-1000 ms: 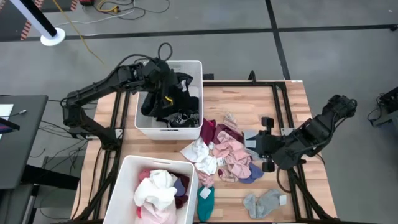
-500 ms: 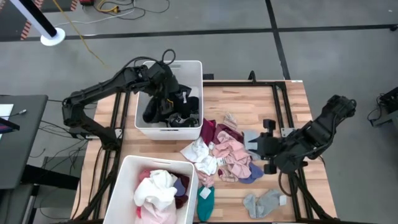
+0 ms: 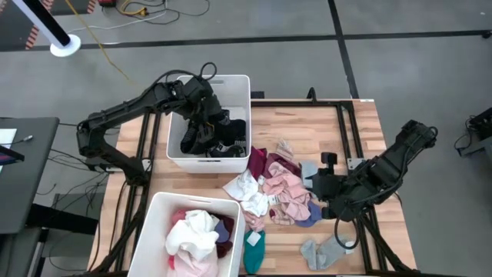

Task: Sort clothes
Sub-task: Put the black underwear into the top white laundry bin, then put the gray underwear into the top white laundry bin

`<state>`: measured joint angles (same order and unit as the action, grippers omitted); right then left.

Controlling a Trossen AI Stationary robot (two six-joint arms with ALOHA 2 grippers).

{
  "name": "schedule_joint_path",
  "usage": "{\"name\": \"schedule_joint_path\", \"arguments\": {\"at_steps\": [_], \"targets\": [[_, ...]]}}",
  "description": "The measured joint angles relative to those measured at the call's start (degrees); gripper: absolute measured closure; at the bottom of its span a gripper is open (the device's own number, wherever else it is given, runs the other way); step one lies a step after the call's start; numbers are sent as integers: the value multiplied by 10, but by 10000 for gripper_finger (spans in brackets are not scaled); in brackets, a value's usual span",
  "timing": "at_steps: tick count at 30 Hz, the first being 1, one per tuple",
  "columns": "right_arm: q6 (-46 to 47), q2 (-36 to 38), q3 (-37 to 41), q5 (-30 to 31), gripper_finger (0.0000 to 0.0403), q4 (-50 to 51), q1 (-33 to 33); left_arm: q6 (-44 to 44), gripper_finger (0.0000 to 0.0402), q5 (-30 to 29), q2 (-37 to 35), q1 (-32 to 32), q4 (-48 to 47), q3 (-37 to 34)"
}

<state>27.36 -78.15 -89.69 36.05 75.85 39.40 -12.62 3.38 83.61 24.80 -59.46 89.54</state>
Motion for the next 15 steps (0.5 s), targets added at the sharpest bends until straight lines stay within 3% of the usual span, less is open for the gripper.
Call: {"name": "schedule_joint_path", "arguments": {"at_steps": [9, 15], "targets": [[76, 0, 5, 0, 262, 62, 0, 10, 188, 0, 0, 0, -17, 0], [88, 2, 65, 0, 262, 58, 0, 16, 153, 0, 0, 0, -45, 0]]}}
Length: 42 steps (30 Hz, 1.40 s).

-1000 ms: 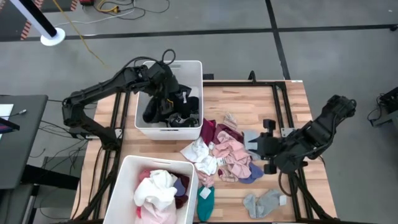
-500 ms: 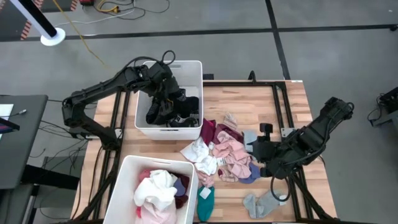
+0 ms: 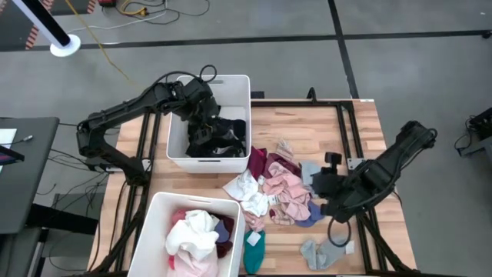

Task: Sort clothes
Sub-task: Put the gray underwear into the top white laundry bin

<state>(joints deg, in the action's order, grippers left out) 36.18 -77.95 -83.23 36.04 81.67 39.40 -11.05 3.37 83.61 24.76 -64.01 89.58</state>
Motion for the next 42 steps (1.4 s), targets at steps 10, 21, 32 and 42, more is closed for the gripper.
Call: {"name": "schedule_joint_path", "arguments": {"at_steps": [10, 21, 32, 42], "targets": [[25, 1, 98, -1, 262, -27, -10, 3, 152, 0, -1, -15, -10, 86], [60, 1, 187, -18, 262, -90, -8, -8, 152, -8, -1, -127, 11, 200], [60, 1, 285, -49, 262, -180, -26, -17, 152, -119, -1, -338, 30, 221], [71, 4, 334, -71, 262, -187, -43, 35, 152, -195, -1, -509, 33, 213]]}}
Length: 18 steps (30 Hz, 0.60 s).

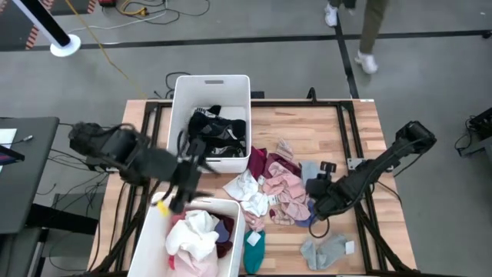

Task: Sort clothes
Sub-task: Put the gray underwear into the top white laundry bin

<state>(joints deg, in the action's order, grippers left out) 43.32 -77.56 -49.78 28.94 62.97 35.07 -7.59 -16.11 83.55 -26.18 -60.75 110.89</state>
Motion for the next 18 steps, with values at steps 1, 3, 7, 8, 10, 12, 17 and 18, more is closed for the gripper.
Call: {"name": "schedule_joint_path", "arguments": {"at_steps": [1, 3, 7, 8, 10, 12, 17, 18], "targets": [[2, 4, 8, -6, 262, -7, 0, 3, 152, -6, 0, -15, 0, -4], [4, 14, 24, -17, 262, -27, -4, 9, 152, -31, 0, -44, 2, -14], [15, 42, 55, -23, 262, -59, -5, 12, 152, -64, 0, -84, 19, -41], [19, 51, 63, -24, 262, -67, -7, 12, 152, -65, 0, -92, 17, -45], [26, 65, 76, -31, 262, -80, -8, 15, 152, -65, 1, -108, 24, -56], [33, 82, 87, -32, 262, -91, -8, 15, 152, -64, 0, -119, 40, -74], [68, 105, 119, -32, 262, -100, -13, 24, 152, -65, 1, -145, 62, -111], [72, 108, 127, -32, 262, -106, -15, 24, 152, -65, 0, -148, 74, -122]]}}
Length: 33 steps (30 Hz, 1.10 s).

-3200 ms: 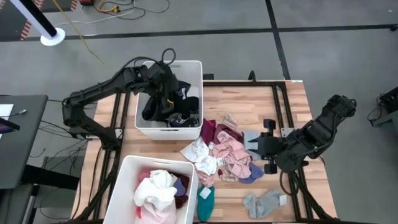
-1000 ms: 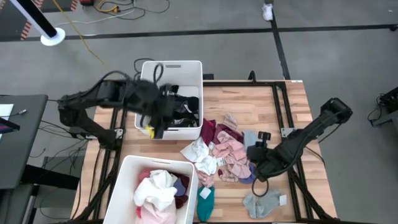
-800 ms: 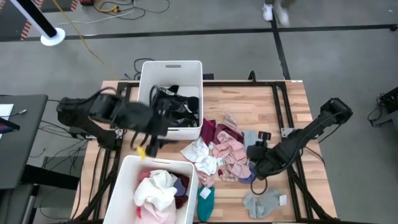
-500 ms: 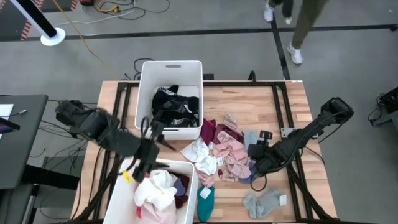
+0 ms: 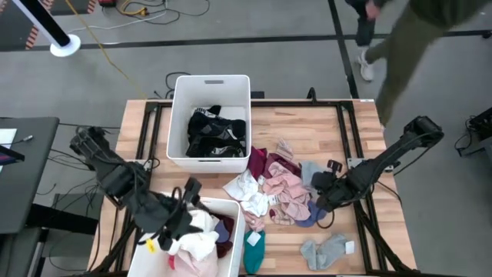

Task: Sort clothes
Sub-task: Put the gray underwear into the top white laundry bin

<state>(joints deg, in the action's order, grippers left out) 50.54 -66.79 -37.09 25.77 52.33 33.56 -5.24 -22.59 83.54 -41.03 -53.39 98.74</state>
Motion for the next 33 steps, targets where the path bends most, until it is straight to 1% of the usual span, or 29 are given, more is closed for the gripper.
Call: {"name": "schedule_joint_path", "arguments": {"at_steps": [7, 13, 18, 21, 23, 26, 27, 31, 33], "targets": [[1, 1, 58, -1, 262, -84, 0, -19, 152, -1, 1, -31, 63, -55], [13, 0, 86, -1, 262, -108, -5, -26, 152, -20, 1, -40, 84, -63], [15, 0, 101, 0, 268, -120, -15, -62, 152, -25, 1, -40, 123, -63], [15, 0, 107, 0, 294, -121, -19, -87, 152, -24, 1, -36, 144, -63], [15, 0, 107, 1, 323, -121, -18, -99, 152, -24, 1, -30, 155, -63], [3, 0, 107, 1, 378, -125, -17, -106, 152, -24, 1, -16, 166, -63], [-1, 0, 107, 1, 389, -128, -17, -106, 152, -24, 1, -12, 170, -63], [-13, 0, 107, 1, 395, -141, -17, -120, 152, -22, -1, 15, 227, -95], [-15, 0, 107, 1, 399, -142, -16, -129, 152, -12, 1, 25, 248, -110]]}}
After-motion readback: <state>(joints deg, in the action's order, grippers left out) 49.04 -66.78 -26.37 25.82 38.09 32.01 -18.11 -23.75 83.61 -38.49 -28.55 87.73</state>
